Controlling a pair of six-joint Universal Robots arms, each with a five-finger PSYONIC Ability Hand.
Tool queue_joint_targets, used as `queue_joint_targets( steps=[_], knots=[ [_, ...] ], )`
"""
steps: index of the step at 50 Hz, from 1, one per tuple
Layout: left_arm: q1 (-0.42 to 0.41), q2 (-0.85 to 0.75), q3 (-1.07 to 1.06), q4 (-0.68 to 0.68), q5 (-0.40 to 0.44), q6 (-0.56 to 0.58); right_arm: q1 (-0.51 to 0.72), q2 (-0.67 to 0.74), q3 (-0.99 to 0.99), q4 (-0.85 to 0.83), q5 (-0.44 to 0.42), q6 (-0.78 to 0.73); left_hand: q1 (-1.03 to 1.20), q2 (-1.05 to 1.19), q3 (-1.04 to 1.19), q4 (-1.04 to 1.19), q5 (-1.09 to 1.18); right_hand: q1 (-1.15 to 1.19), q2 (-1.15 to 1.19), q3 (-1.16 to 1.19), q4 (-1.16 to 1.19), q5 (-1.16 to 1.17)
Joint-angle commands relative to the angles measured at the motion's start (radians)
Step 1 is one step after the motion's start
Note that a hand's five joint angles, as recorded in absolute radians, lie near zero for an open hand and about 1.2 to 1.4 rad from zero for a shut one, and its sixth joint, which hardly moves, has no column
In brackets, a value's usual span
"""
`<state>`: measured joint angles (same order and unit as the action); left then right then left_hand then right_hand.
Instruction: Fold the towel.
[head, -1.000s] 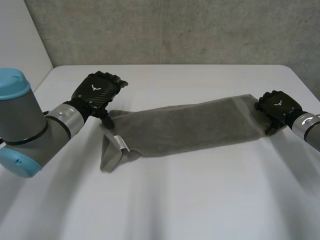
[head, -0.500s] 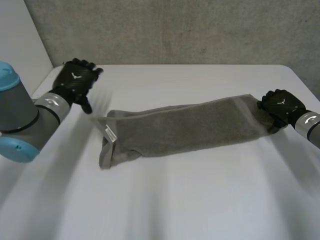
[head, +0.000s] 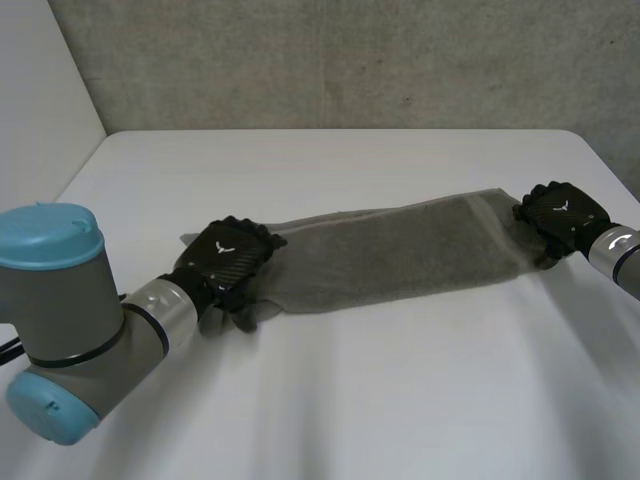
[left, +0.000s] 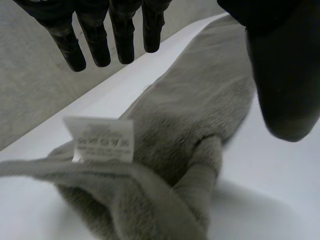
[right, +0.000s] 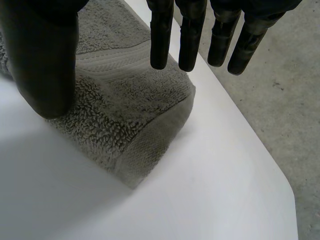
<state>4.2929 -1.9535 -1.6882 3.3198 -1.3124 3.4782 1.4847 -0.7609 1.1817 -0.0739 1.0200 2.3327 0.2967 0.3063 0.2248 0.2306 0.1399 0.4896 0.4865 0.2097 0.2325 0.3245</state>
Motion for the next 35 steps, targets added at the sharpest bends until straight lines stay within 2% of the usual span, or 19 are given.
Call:
queue_joint_targets(
  steps=[1,20,29,34,35],
  knots=[
    [0.011,-0.045,0.005,0.044,-0.087,0.004,0.002,0.003,-0.001,-0.006,0.000,0.000,0.087,0.077,-0.050,-0.056,0.069,0.009,0.012,-0.035,-0.058,0.000],
    [0.013,-0.062,-0.007,0.037,-0.123,0.004,-0.012,0.068,-0.047,-0.018,0.005,-0.001,0.090,0.080,-0.050,-0.056,0.072,0.065,0.068,-0.035,-0.058,0.056],
    [0.039,-0.067,-0.022,0.038,-0.131,0.004,-0.021,0.072,-0.051,-0.032,0.014,0.000,0.090,0.080,-0.050,-0.056,0.072,0.074,0.077,-0.035,-0.058,0.065],
    [0.057,-0.067,-0.024,0.040,-0.131,0.004,-0.034,0.051,-0.050,-0.030,0.009,0.005,0.090,0.080,-0.050,-0.056,0.072,0.297,0.300,-0.035,-0.058,0.288],
    [0.065,-0.067,-0.024,0.040,-0.131,0.005,-0.037,0.043,-0.048,-0.030,0.005,0.007,0.090,0.080,-0.050,-0.056,0.072,0.419,0.422,-0.035,-0.058,0.410]
  ],
)
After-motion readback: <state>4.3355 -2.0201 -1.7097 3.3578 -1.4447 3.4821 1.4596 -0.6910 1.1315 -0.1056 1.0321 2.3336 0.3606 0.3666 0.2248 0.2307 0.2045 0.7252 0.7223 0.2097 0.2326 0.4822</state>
